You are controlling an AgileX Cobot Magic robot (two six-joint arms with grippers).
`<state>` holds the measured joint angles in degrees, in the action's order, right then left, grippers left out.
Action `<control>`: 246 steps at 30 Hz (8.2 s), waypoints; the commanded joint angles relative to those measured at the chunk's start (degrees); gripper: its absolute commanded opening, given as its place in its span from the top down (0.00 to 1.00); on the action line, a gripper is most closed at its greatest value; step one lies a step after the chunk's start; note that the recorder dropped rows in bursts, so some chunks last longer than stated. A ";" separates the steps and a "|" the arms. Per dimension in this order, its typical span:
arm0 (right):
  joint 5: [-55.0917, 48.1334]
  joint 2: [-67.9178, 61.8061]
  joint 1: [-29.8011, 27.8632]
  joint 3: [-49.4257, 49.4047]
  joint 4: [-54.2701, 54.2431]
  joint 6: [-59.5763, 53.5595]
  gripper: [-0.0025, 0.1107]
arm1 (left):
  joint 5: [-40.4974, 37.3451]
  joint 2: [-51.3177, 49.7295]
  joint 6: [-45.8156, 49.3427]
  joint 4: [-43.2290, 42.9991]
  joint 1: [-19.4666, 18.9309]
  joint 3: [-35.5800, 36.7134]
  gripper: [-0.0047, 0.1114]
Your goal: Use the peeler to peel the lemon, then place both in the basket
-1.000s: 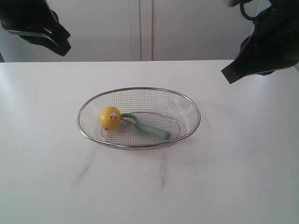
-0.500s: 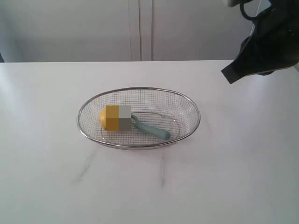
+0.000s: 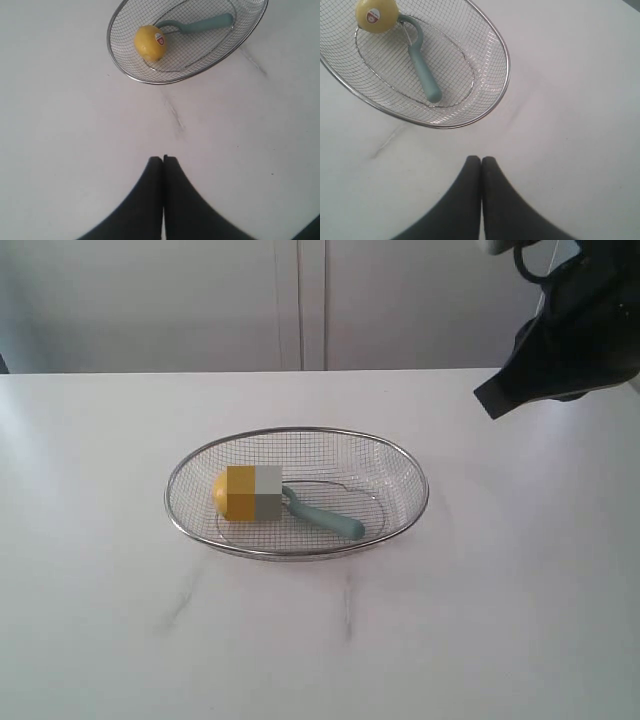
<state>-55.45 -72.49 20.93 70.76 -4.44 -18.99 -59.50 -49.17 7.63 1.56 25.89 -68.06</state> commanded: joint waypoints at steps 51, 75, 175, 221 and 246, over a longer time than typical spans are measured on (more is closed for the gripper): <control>0.47 0.37 -0.45 -0.16 0.06 0.22 0.98 | 82.52 32.04 -0.36 5.62 -11.08 68.06 0.96; 0.28 0.37 -0.45 -0.16 0.06 0.22 0.98 | 47.44 49.17 -8.06 6.09 -27.97 68.06 0.96; 25.62 42.38 -14.65 -30.29 -6.45 10.38 0.98 | 47.71 49.17 -14.91 -2.08 -25.23 68.06 0.96; 36.25 72.49 -16.74 -70.76 3.40 15.84 0.98 | 47.81 49.17 -14.91 -2.08 -25.23 68.06 0.96; 36.73 72.49 -27.32 -70.76 4.44 17.99 0.98 | 47.81 49.17 -14.91 -2.08 -25.23 68.06 0.96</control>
<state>-19.38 -0.32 -7.57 0.16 0.00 -1.48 -11.77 -0.27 -6.86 -0.41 0.34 -0.21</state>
